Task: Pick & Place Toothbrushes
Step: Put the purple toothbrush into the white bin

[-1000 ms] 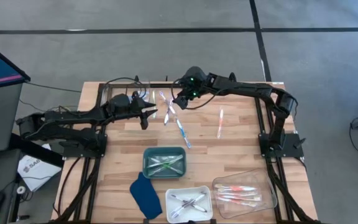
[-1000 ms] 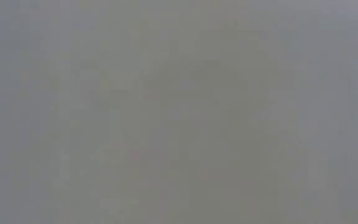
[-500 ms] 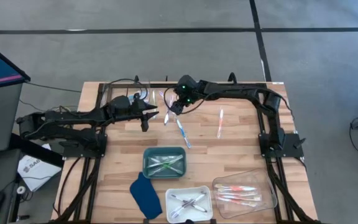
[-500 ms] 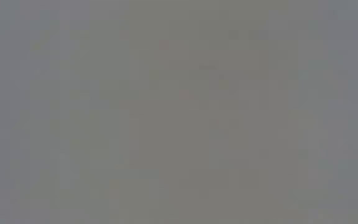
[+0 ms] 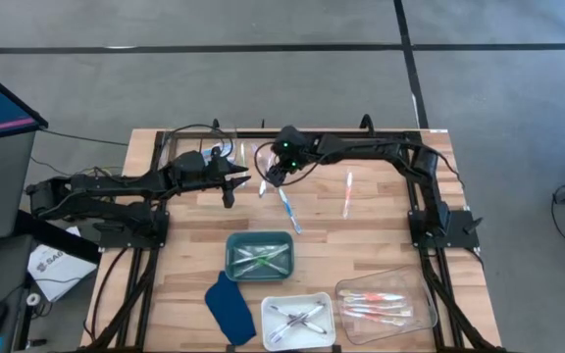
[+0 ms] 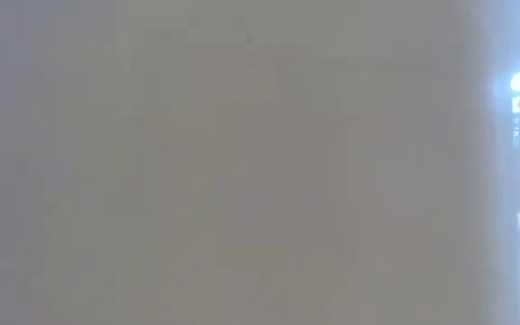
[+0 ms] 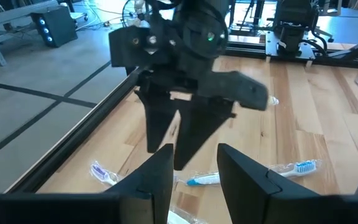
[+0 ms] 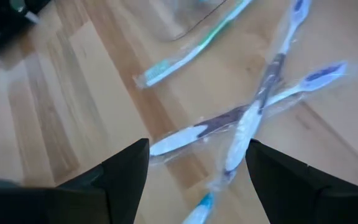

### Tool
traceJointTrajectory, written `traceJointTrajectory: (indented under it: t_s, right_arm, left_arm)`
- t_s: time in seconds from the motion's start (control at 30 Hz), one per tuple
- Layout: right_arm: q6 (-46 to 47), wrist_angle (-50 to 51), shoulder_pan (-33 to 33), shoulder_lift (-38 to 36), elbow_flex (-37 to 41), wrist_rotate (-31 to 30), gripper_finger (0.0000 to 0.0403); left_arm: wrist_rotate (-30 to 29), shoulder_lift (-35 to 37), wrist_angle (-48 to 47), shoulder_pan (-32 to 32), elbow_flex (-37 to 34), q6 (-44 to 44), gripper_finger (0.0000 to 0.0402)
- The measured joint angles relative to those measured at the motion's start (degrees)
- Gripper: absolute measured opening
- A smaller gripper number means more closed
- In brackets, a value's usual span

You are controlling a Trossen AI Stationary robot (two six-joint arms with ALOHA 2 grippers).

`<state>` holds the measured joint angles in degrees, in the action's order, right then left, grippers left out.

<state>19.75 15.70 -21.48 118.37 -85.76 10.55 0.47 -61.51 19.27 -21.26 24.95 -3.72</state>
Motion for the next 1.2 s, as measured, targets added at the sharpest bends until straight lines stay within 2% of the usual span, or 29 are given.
traceJointTrajectory:
  t_s: [0.53, 1.2]
  right_arm:
    - [5.2, -1.23, 1.36, -0.09, -0.07, -0.62, 0.026]
    - [5.35, -1.18, 1.3, -0.42, -0.04, 0.69, 0.026]
  left_arm:
    - [0.0, 0.04, -0.38, -0.02, -0.81, -0.05, 0.0117]
    - [0.0, 0.04, -0.27, -0.02, -1.38, -0.05, 0.0117]
